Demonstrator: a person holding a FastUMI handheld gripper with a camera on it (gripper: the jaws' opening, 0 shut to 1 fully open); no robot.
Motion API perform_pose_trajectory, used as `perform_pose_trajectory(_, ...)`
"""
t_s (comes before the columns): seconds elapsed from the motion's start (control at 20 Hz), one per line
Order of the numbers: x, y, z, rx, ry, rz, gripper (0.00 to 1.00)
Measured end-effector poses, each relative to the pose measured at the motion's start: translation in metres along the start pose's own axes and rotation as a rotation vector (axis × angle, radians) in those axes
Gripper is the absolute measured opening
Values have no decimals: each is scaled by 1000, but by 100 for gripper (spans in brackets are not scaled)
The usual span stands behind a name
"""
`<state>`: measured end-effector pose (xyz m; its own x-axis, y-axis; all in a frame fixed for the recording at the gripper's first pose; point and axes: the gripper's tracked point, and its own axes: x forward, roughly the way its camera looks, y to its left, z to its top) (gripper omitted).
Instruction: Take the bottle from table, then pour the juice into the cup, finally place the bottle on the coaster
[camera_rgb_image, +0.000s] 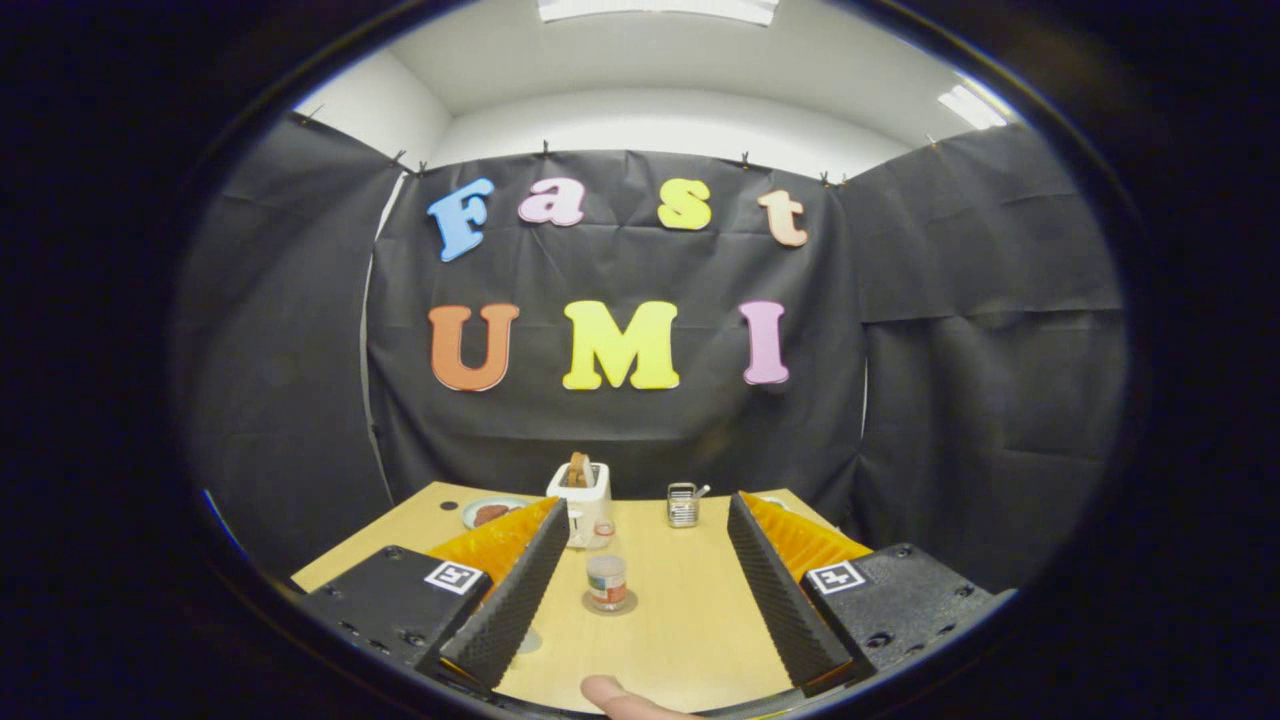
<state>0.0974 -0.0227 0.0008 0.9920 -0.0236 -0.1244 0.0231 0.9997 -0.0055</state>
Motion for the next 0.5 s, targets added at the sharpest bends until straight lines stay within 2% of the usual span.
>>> perform_pose_trajectory(0.15,-17,-7,-8,14,30,23,100)
perform_pose_trajectory(0.25,-25,-20,-11,-14,45,0,100)
perform_pose_trajectory(0.5,-43,-30,11,28,10,38,100)
